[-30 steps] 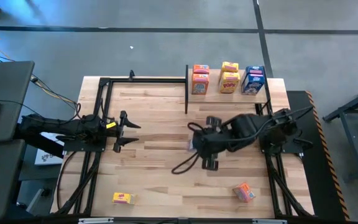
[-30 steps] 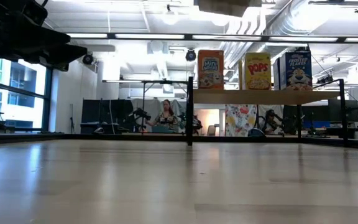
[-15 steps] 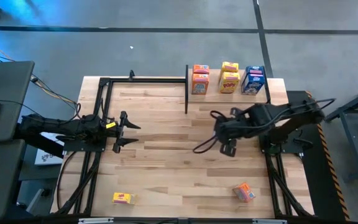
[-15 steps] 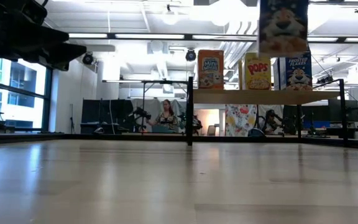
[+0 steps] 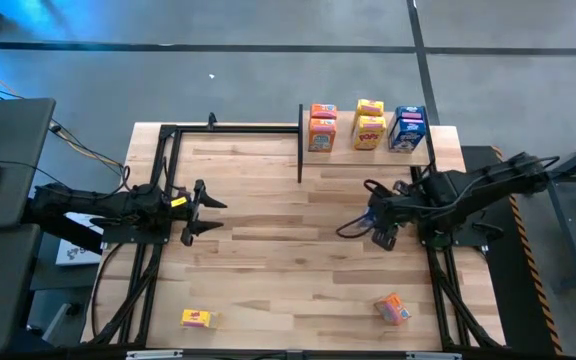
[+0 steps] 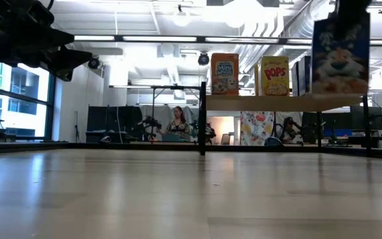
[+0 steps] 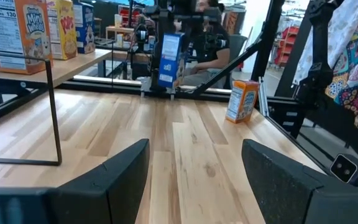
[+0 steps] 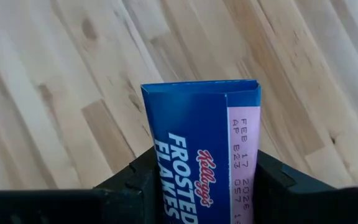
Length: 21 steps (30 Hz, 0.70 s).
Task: Stack cereal on shelf
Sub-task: Put the blue cereal box on the shelf aligned with the other blue cereal boxes
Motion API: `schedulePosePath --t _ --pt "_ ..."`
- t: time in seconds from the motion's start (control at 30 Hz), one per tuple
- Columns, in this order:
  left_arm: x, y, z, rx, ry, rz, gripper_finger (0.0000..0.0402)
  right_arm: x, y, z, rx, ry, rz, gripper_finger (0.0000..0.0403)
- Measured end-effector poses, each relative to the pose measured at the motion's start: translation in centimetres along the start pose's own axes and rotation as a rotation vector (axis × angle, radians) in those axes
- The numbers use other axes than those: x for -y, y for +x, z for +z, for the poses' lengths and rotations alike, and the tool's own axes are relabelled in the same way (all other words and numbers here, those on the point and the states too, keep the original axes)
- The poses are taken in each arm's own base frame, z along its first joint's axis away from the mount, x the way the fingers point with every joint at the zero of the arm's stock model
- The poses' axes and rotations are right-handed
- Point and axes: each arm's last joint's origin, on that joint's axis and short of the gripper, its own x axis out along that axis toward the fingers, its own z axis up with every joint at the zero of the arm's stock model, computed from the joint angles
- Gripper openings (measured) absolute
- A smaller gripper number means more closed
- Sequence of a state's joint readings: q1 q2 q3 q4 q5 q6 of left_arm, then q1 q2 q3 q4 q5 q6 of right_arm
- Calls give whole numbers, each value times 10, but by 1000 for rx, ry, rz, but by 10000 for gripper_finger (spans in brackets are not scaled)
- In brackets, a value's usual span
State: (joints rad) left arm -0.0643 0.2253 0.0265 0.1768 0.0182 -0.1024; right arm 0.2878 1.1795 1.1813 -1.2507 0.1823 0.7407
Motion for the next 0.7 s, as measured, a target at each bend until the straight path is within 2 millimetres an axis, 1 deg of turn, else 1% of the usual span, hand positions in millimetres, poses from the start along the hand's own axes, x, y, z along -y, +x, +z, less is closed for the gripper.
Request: schedulePosePath --t 0.1,0.27,0.43,0.57,0.7 --pt "0 0 0 1 -1 0 246 6 12 -7 -16 27 -4 156" --pt "0 0 0 -3 3 0 246 12 35 -13 -40 54 7 156" --pt "0 0 -1 -6 83 2 246 18 56 -19 -61 78 -4 156" --pt "-1 0 -1 -7 82 18 246 21 66 -23 -77 108 -15 156" --pt "-1 0 -1 -5 42 35 246 22 72 -25 -79 139 -21 156"
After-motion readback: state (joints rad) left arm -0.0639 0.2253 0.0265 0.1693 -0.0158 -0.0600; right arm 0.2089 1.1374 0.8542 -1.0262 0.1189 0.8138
